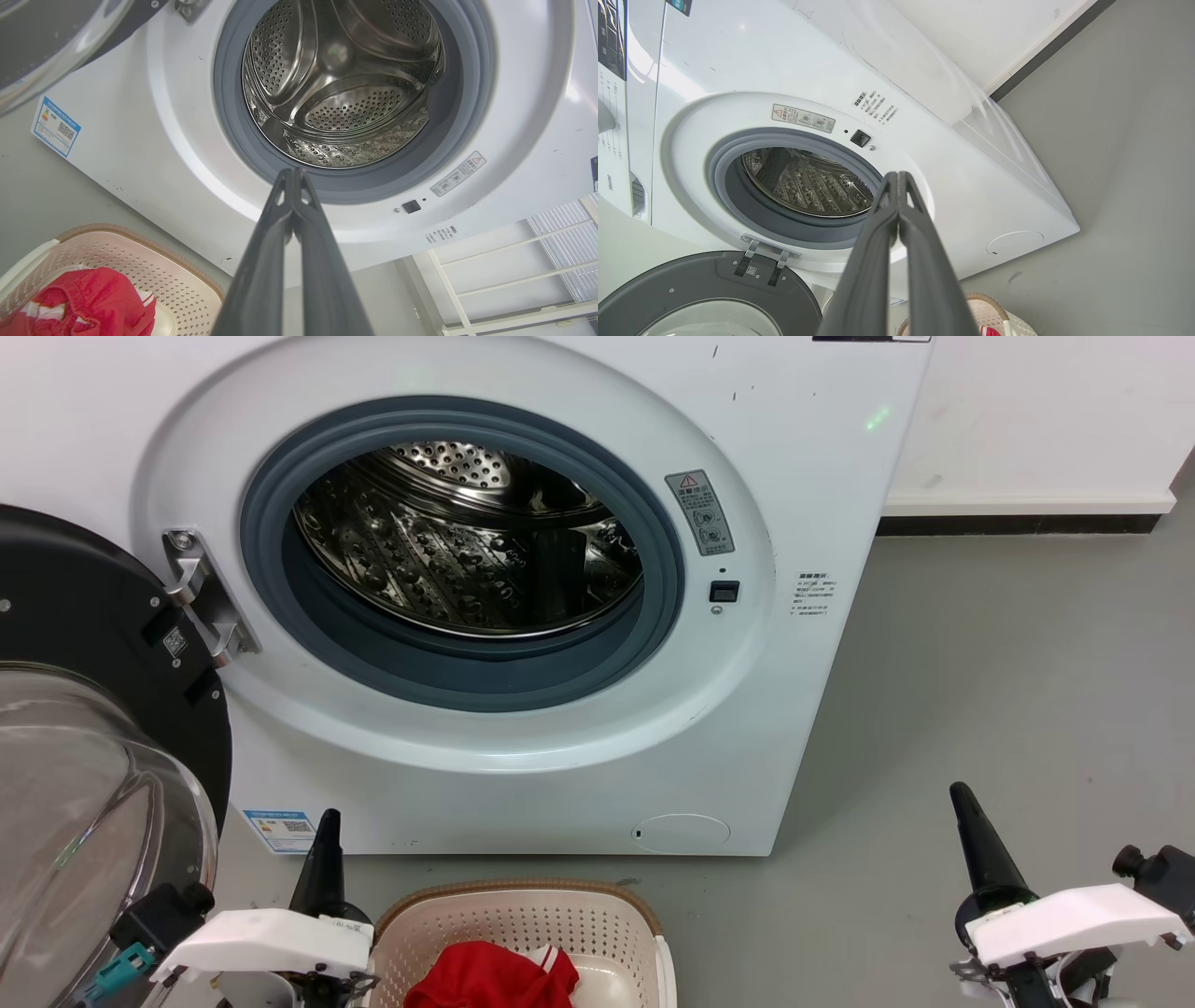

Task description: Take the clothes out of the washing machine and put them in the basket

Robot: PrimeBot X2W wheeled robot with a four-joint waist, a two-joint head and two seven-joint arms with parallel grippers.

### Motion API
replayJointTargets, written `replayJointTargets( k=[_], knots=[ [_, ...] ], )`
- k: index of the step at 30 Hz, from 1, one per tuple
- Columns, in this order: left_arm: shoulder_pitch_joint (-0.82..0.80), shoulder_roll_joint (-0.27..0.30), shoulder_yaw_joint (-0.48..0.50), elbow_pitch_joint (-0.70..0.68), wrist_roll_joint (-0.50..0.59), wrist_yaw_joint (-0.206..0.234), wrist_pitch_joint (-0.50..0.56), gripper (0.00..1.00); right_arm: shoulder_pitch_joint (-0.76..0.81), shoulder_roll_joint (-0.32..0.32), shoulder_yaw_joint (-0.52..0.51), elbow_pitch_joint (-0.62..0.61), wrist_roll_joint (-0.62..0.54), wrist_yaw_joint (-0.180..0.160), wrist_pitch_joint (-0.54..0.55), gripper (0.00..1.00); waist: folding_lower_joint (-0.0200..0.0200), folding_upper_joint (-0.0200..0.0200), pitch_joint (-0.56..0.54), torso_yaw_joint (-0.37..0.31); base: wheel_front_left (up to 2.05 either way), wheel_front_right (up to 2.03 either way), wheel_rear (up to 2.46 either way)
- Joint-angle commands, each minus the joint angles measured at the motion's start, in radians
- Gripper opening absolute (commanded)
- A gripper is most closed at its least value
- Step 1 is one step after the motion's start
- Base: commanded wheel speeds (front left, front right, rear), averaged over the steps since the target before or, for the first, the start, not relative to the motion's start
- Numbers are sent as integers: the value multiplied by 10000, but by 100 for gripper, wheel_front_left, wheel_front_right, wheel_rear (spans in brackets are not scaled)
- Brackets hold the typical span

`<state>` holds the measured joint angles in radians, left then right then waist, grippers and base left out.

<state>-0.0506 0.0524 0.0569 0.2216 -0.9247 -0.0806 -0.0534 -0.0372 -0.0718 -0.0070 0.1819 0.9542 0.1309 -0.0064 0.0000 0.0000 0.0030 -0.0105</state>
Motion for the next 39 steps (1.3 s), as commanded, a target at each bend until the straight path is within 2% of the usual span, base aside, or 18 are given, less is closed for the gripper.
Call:
replayJointTargets(
  k=[1, 39],
  knots=[
    [-280, 15, 59, -70, -310, -88, 73, 0, -257, -66, -42, -54, 317, 0, 43, 0, 0, 0, 0, 2, 0, 0, 0],
    [-501, -9, 381, 119, -4268, -355, 1051, 0, -562, -52, -463, 348, 4272, -2, 585, 0, 0, 0, 1, 56, 0, 0, 0]
  ],
)
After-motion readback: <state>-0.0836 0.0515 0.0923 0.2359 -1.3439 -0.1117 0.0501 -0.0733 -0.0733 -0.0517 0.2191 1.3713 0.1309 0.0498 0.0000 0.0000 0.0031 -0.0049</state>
